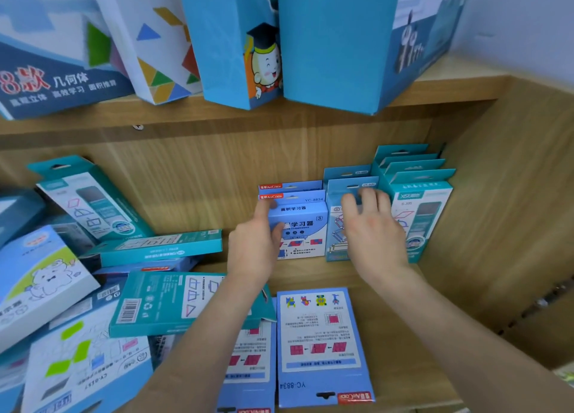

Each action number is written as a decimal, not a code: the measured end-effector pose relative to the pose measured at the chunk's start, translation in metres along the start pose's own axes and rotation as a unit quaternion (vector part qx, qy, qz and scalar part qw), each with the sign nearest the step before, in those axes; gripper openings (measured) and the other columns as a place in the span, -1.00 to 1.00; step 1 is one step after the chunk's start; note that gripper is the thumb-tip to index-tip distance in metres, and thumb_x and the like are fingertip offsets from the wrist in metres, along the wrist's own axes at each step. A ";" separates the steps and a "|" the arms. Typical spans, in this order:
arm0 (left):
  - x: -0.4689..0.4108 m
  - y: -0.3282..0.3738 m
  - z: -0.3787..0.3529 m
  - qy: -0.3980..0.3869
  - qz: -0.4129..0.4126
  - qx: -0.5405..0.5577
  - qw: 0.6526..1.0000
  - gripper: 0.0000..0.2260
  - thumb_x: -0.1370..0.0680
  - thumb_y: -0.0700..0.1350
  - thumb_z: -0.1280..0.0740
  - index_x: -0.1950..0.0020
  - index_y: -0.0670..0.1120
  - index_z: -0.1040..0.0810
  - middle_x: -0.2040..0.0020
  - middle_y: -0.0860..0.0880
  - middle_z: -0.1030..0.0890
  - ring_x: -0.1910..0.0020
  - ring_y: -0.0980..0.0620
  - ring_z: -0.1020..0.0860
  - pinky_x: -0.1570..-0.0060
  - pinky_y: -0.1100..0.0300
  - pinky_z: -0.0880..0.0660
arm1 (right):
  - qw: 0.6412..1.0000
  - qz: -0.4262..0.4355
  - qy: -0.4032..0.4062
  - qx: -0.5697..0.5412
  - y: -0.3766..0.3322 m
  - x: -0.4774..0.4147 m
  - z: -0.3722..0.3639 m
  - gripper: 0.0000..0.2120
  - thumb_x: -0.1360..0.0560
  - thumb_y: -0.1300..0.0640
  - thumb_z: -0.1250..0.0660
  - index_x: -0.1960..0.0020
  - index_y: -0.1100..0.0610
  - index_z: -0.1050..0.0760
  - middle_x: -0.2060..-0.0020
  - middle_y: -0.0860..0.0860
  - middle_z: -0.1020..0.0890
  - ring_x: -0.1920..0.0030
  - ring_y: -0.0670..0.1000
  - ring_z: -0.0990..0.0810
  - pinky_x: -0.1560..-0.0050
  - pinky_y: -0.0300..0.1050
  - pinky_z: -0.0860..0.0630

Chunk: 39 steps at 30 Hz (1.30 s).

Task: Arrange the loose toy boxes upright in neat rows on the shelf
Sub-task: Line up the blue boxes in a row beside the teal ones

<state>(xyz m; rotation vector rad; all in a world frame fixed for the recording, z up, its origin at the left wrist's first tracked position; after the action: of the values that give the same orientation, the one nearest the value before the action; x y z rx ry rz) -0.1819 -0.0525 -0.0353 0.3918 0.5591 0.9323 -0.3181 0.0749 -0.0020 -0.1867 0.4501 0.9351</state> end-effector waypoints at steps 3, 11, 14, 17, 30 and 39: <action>0.002 -0.002 -0.002 0.003 -0.001 0.021 1.000 -0.72 -0.55 -0.04 -0.29 -0.22 0.11 -0.31 0.28 -0.10 -0.62 0.21 -0.20 -0.58 0.20 0.05 -0.47 | 1.000 0.006 -0.009 -0.006 0.000 0.001 -0.002 -0.49 -0.22 0.37 -0.48 -0.11 0.19 -0.38 -0.10 0.22 -0.47 -0.12 0.21 -0.44 0.43 -0.02 -0.52; 0.007 0.000 0.000 -0.037 0.017 0.073 0.996 -0.63 -0.51 -0.20 -0.32 -0.25 0.06 -0.34 0.26 -0.09 -0.53 0.17 -0.21 -0.56 0.22 0.07 -0.44 | 0.994 0.087 0.023 -0.067 0.001 0.022 0.012 -0.37 -0.21 0.49 -0.35 -0.27 0.22 -0.41 -0.28 0.26 -0.42 -0.36 0.25 -0.33 0.21 0.10 -0.60; 0.025 0.016 0.019 -0.018 -0.067 0.045 0.997 -0.48 -0.45 -0.32 -0.33 -0.35 0.02 -0.33 -0.21 -0.06 -0.52 -0.11 -0.15 -0.51 -0.02 0.08 -0.43 | 0.981 0.107 0.002 -0.160 0.009 0.043 0.021 -0.46 -0.32 0.38 -0.37 -0.28 0.12 -0.43 -0.26 0.09 -0.47 -0.30 0.14 -0.41 -0.02 0.09 -0.58; 0.053 0.024 0.034 -0.050 -0.112 0.047 0.991 -0.60 -0.50 -0.24 -0.34 -0.29 0.06 -0.45 -0.22 0.06 -0.55 -0.10 -0.01 -0.54 -0.09 0.16 -0.44 | 0.924 0.099 -0.190 -0.318 0.008 0.073 -0.005 -0.56 -0.45 0.01 -0.40 -0.30 -0.07 -0.43 -0.23 -0.13 -0.47 -0.26 -0.08 -0.43 -0.25 -0.06 -0.42; 0.100 -0.040 0.023 -0.165 -0.148 -0.372 0.901 -0.36 -0.41 0.28 -0.34 -0.42 0.11 -0.29 -0.44 -0.09 -0.36 -0.46 -0.11 -0.25 -0.39 -0.19 -0.19 | 0.874 0.242 -0.368 -0.207 -0.055 0.154 -0.037 -0.10 -0.35 -0.15 -0.42 -0.51 -0.22 0.06 -0.51 -0.23 0.20 -0.49 -0.17 0.27 -0.43 -0.20 -0.04; 0.101 -0.024 0.037 -0.114 -0.195 -0.394 0.891 -0.46 -0.36 -0.13 -0.46 -0.33 -0.01 -0.44 -0.31 -0.04 -0.52 -0.31 -0.07 -0.47 -0.20 -0.01 -0.44 | 0.816 -0.036 -0.218 -0.534 0.015 0.079 0.006 -0.85 -0.49 -0.01 -0.34 0.12 0.02 -0.65 0.34 0.09 -0.60 0.41 -0.02 -0.56 0.41 -0.07 -0.59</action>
<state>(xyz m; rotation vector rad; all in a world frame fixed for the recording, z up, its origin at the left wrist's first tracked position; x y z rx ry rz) -0.0963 0.0161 -0.0479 -0.3409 0.0045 0.6380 -0.2881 0.1438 -0.0314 -0.9830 -0.5625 1.0313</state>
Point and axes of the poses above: each hand's wrist, its own x-axis away from the middle knuckle, its own z-axis out of the back of the hand, y = z × x, the point moved 10 cm from there along -x, towards the middle knuckle
